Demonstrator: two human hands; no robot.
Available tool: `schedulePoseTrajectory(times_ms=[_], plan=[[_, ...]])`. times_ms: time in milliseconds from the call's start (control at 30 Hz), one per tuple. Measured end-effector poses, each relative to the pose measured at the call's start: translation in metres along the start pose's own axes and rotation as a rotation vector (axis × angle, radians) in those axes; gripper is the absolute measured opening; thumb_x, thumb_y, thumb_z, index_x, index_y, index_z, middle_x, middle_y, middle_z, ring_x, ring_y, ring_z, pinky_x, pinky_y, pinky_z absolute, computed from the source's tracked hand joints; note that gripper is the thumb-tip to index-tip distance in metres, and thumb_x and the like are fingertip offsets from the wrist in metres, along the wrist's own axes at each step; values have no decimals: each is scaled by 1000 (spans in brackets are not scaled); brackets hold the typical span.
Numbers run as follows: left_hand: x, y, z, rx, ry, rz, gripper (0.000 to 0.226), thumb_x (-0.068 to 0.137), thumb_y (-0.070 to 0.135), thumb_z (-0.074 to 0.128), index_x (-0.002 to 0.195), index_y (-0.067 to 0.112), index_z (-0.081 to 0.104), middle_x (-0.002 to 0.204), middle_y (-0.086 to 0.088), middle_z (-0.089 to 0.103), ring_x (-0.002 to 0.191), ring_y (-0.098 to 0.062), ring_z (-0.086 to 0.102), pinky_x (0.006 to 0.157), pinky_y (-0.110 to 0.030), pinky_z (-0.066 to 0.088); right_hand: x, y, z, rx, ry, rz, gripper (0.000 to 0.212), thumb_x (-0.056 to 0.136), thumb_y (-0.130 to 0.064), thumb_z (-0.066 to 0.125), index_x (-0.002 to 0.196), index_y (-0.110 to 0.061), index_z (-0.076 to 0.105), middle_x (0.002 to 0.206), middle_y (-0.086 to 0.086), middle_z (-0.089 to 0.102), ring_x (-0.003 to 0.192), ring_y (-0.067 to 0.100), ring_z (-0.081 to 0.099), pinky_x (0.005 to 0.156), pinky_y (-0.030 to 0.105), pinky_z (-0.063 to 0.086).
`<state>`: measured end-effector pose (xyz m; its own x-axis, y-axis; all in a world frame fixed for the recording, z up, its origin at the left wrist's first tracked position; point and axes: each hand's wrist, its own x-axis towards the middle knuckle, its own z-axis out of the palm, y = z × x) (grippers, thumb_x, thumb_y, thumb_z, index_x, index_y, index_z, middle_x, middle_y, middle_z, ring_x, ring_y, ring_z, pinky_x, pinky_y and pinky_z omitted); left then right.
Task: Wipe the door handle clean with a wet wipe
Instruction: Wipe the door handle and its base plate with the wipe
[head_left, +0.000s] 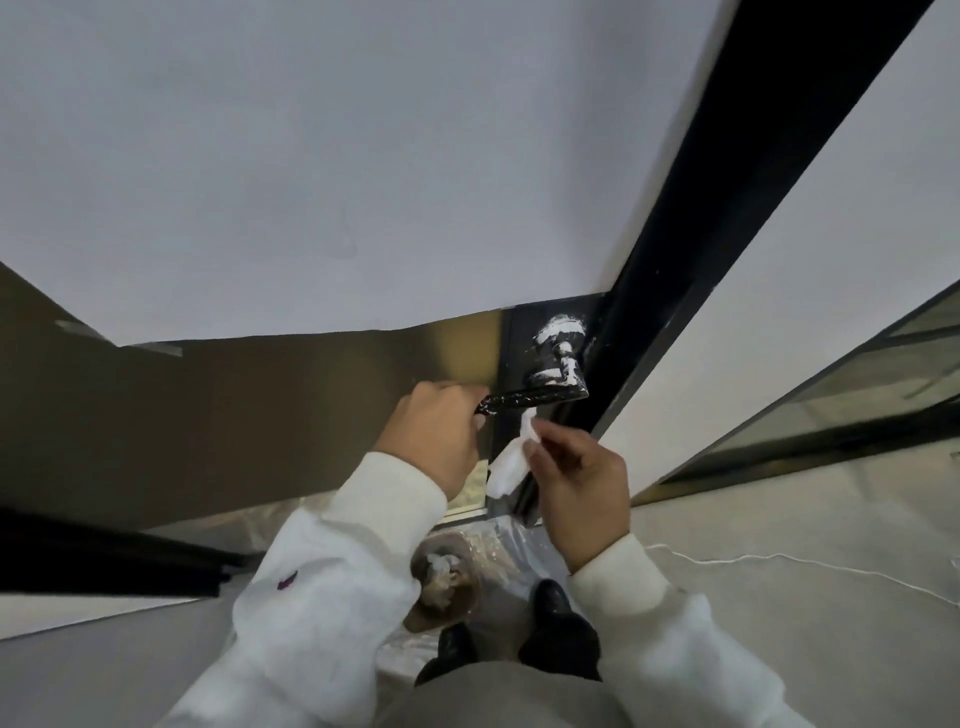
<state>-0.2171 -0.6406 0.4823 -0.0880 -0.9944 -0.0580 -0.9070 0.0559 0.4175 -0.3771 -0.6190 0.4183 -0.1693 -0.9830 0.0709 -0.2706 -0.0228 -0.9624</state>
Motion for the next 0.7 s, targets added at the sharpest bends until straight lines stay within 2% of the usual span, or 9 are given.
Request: schedulePoseTrajectory(times_ms=[100, 167, 267, 333, 367, 467, 567, 633, 700], plan=[[0, 2, 2, -16, 10, -33, 13, 91, 10, 53, 93, 15, 65, 87, -9, 64, 83, -38, 61, 70, -39, 51, 17, -6, 1, 761, -48, 600, 19, 91, 9, 60, 102, -2, 71, 85, 10, 74, 78, 16, 70, 72, 23, 58], [-2, 5, 2, -18, 20, -46, 16, 90, 9, 54, 95, 15, 67, 87, -9, 65, 83, -37, 61, 71, -39, 51, 25, -8, 0, 1020, -51, 732, 19, 92, 13, 53, 98, 1, 65, 78, 10, 69, 70, 15, 68, 71, 22, 58], [-2, 6, 2, -23, 11, -78, 19, 92, 10, 54, 101, 20, 67, 90, -8, 66, 86, -36, 61, 71, -37, 50, 29, -4, 0, 1148, -190, 784, 23, 81, 13, 59, 99, -2, 63, 80, 8, 63, 72, 15, 61, 77, 26, 50], [-2, 7, 2, -35, -10, -114, 18, 93, 11, 52, 100, 21, 65, 90, -8, 66, 87, -37, 59, 73, -38, 51, 32, -1, 4, 1171, -292, 761, 49, 63, 5, 79, 108, -1, 60, 89, 10, 59, 82, 19, 57, 86, 32, 44], [-3, 8, 1, -43, -17, -131, 17, 94, 11, 51, 100, 20, 64, 90, -8, 66, 87, -36, 58, 74, -37, 49, 34, -2, 7, 1165, -339, 761, 53, 57, 3, 83, 105, -3, 61, 88, 11, 58, 82, 20, 56, 86, 35, 43], [-6, 13, -1, -83, 9, -203, 19, 96, 11, 51, 112, 15, 60, 97, -8, 68, 94, -32, 56, 77, -35, 48, 42, 2, 16, 1179, -394, 779, 30, 72, 11, 64, 97, -6, 65, 87, 12, 64, 83, 23, 63, 82, 38, 49], [-9, 16, 1, -132, 50, -279, 41, 98, 11, 51, 138, 17, 46, 123, -3, 67, 110, -29, 49, 92, -35, 43, 48, 1, 15, 1178, -486, 772, 41, 78, 17, 52, 111, -4, 64, 102, 14, 70, 97, 26, 67, 86, 39, 55], [-9, 17, 3, -152, 65, -313, 45, 99, 11, 50, 142, 19, 43, 131, 2, 64, 114, -26, 46, 95, -33, 41, 51, 3, 7, 1159, -524, 759, 42, 79, 19, 50, 112, -4, 64, 101, 13, 73, 100, 26, 69, 93, 41, 54], [-10, 19, 6, -162, 79, -349, 45, 99, 11, 49, 143, 21, 42, 131, 2, 64, 115, -26, 44, 97, -36, 42, 57, 7, 1, 1125, -518, 763, 41, 81, 21, 46, 99, -7, 70, 88, 8, 75, 87, 20, 72, 81, 34, 58]])
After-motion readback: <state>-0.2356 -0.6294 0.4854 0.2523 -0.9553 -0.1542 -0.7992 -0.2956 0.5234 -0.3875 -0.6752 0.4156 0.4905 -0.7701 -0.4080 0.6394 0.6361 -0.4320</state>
